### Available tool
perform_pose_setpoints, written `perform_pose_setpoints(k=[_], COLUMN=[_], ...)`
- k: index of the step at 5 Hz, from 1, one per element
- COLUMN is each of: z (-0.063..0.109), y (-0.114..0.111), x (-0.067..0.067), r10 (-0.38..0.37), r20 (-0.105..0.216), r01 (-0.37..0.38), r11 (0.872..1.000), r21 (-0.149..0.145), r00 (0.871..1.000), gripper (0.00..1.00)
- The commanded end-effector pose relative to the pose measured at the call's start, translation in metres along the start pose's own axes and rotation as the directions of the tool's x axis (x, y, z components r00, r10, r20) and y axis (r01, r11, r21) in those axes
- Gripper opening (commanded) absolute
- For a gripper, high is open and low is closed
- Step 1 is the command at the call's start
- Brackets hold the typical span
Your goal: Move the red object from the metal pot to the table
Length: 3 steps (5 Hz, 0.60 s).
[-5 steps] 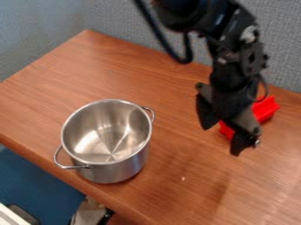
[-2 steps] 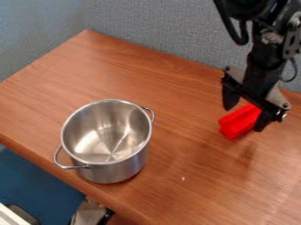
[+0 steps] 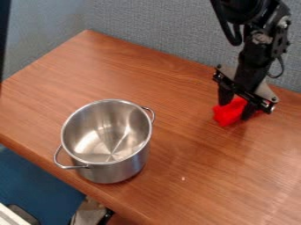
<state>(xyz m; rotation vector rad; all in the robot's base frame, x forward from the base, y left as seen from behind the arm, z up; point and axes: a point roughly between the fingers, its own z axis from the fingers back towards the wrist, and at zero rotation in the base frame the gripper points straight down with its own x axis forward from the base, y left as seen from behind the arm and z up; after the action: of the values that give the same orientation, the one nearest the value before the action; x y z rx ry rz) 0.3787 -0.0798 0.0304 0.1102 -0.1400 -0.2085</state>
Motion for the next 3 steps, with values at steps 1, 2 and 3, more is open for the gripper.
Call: perform_pose_setpoints(k=[1,2,3], z=[0.016,0.024,0.016], y=[0.009,0.01,-0.001], x=[0.007,0.008,0.015], r10=[0.138,0.256,0.258], r20=[0.032,0.041,0.05], r01=[-0.139,-0.257,-0.261], r11=[0.99,0.965,0.963], r21=[0.034,0.052,0.062], r00=[0.99,0.966,0.965], gripper=[0.0,0.0,0.0])
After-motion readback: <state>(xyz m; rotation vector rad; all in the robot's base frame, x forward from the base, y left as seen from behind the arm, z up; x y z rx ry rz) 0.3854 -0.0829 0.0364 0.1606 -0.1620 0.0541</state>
